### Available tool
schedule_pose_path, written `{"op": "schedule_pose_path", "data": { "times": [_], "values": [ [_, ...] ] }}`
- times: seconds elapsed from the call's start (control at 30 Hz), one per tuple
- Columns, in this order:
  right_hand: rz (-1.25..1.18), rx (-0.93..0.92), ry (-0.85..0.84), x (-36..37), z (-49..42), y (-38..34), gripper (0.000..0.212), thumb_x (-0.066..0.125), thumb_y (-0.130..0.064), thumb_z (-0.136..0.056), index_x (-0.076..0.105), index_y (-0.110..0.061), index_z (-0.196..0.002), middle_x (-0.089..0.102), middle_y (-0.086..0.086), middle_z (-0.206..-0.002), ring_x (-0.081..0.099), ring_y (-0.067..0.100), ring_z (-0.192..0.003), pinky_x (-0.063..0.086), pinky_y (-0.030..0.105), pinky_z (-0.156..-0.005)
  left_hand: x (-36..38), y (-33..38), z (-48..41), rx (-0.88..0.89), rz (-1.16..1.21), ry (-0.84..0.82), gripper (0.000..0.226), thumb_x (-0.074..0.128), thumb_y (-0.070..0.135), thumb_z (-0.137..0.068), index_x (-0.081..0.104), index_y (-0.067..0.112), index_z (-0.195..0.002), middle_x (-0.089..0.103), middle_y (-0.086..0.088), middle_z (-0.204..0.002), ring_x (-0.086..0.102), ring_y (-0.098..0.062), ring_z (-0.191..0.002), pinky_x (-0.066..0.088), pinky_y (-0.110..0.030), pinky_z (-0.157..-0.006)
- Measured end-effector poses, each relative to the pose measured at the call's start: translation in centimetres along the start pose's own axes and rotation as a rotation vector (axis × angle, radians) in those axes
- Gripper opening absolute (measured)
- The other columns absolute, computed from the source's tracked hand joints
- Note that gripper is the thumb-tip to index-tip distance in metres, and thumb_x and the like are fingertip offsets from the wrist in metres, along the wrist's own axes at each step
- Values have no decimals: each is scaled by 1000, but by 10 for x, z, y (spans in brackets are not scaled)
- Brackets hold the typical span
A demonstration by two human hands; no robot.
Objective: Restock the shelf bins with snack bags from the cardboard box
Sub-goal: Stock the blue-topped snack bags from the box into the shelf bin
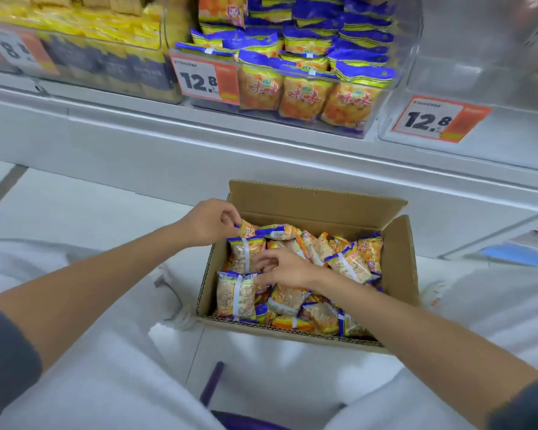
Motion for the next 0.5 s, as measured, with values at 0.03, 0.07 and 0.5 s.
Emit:
{"op": "schedule_pose_path", "data": {
  "times": [0.03,0.07,0.5],
  "values": [
    [1,15,-22,11,-3,5,54,75,-9,-82,54,-6,-133,58,7,-125,54,8,-103,44,12,-84,2,-3,1,-7,9,-5,9,76,16,-81,69,17,-87,68,-1,-79,58,-9,-71,43,-18,-62],
    [12,31,-23,18,-5,11,55,76,-10,-82,55,-6,-133,57,7,-129,53,9,-104,43,16,-86,4,-6,3,-13,16,-12,10,76,15,-81,69,17,-87,67,0,-77,58,-9,-71,43,-18,-62],
    [-300,-46,501,-80,20,-21,50,81,-61,-55,54,-20,-65,52,8,-78,54,22,-78,51,55,-93,24,30,23,124,320,-202,64,81,35,-73,52,31,-130,55,16,-124,56,-1,-109,46,-9,-80]
  ]
}}
Point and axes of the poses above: each hand's wrist, its own z-axis away from the middle knuckle, its own x-axis out of the palm, y = z × x, the point moved 7 cm from there along -z, towards the middle knuckle
